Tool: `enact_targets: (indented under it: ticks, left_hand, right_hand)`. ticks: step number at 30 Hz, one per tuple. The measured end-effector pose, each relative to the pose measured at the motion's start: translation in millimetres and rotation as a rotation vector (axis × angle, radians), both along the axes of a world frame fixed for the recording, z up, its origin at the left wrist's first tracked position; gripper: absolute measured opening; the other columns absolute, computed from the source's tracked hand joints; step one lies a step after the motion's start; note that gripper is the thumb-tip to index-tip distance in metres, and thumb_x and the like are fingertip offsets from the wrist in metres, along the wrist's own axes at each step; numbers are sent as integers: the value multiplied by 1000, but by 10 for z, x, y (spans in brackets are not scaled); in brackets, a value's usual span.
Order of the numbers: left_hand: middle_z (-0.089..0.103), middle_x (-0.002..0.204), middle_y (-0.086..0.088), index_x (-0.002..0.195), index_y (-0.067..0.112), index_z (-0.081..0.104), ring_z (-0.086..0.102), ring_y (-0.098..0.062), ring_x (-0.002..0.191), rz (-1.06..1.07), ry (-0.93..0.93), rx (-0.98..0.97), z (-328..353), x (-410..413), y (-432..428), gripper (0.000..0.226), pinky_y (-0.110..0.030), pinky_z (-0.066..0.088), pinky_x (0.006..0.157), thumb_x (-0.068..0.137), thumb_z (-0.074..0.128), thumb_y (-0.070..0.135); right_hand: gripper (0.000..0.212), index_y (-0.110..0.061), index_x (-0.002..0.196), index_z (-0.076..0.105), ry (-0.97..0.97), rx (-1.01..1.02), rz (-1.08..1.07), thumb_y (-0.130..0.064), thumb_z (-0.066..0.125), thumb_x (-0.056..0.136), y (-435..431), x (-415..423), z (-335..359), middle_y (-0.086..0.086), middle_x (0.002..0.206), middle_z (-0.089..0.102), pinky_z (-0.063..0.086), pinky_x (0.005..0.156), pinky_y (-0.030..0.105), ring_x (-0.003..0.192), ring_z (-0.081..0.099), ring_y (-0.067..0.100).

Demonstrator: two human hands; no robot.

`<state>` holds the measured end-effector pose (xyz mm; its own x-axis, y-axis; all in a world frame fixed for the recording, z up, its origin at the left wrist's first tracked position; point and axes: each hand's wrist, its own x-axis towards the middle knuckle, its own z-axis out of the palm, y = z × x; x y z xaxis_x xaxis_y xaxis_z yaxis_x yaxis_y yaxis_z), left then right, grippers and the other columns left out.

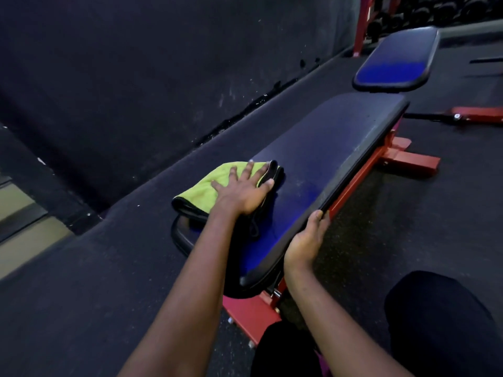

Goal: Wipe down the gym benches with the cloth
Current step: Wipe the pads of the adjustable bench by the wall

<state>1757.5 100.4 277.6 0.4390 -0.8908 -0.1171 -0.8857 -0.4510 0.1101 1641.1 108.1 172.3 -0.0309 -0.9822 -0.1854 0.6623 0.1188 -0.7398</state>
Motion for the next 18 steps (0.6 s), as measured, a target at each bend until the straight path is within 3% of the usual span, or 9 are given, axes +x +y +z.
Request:
enact_targets:
  ticks: [4,8,14,16,18]
  left_hand:
    - [-12,160,23,145,62,-3,-12,-17,150,-104,-23,-23,-50,-274,607,52,-67,-2,113,96,15,64]
    - [-18,156,31,137,70,-14,-17,-8,148,-175,-111,-84,-133,-479,1210,57,-62,0,115,82,0,72]
    - [-14,159,27,141,66,-5,-15,-15,150,-232,-44,-13,-63,-367,354,52,-71,-2,111,94,17,70]
    - [-12,160,24,142,65,-3,-13,-17,150,-257,-39,-16,-52,-424,149,53,-73,-3,109,94,17,70]
    - [-13,160,23,144,63,-4,-12,-18,150,-279,-55,-21,-51,-460,172,54,-72,-2,110,95,17,69]
  right_hand:
    - [76,-14,152,31,-17,-12,-41,-54,43,89,0,18,11,15,153,40,34,116,50,137,45,26]
    - [67,-12,150,35,-14,-72,-73,-48,39,94,-40,41,-71,12,150,45,33,116,47,135,48,22]
    - [93,-14,149,37,-13,-107,-76,-77,52,82,-17,56,-78,11,151,45,31,117,51,137,47,22]
    - [88,-13,150,36,-56,-90,-64,-71,52,86,3,39,-28,12,152,43,32,117,50,137,46,22]
    - [69,-8,150,35,-56,-99,-84,-53,44,97,-17,21,-28,14,151,43,35,116,44,136,47,22]
